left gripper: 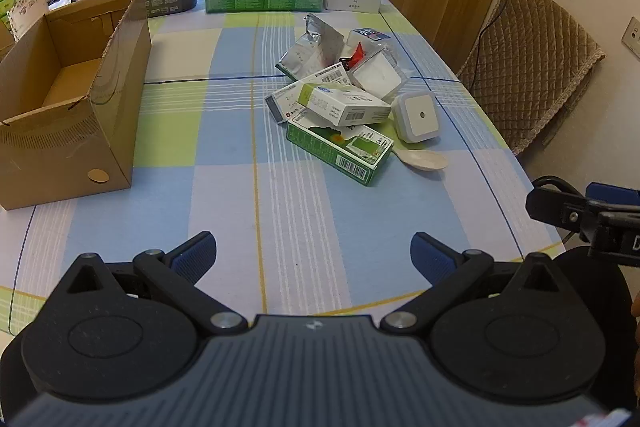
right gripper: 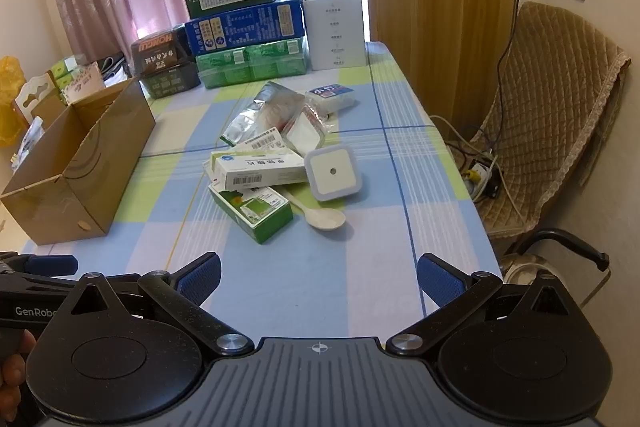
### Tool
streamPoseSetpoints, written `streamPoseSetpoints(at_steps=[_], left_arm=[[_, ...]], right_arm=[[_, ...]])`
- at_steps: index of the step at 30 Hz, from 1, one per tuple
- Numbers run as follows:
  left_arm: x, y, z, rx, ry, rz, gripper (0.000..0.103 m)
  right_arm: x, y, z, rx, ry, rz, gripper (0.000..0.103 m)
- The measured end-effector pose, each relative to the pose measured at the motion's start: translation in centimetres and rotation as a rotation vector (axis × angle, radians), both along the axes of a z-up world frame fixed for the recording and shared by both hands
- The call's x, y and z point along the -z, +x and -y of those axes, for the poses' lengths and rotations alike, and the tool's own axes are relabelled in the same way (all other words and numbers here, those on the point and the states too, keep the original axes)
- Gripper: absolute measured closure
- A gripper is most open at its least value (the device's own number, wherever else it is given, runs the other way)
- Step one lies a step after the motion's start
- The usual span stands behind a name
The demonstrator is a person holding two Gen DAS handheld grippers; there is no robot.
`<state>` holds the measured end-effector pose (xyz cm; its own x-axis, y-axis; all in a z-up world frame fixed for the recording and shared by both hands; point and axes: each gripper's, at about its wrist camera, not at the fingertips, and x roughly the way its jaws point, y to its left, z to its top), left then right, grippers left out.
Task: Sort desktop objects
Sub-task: 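Move both tools toward the pile of medicine boxes on the table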
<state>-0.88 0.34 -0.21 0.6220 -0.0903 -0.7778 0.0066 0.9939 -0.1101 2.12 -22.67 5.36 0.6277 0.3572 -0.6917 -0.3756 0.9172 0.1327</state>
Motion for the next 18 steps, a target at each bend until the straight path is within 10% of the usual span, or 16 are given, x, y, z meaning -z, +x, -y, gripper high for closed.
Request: streamPoseSetpoints(at_steps=[18], left_arm=[[0.25, -0.06, -0.13, -0.012, -0.007, -0.014, 0.001]], right_arm=[[0.73, -0.04, 0.16, -0.009, 0.006, -0.007, 0.002]])
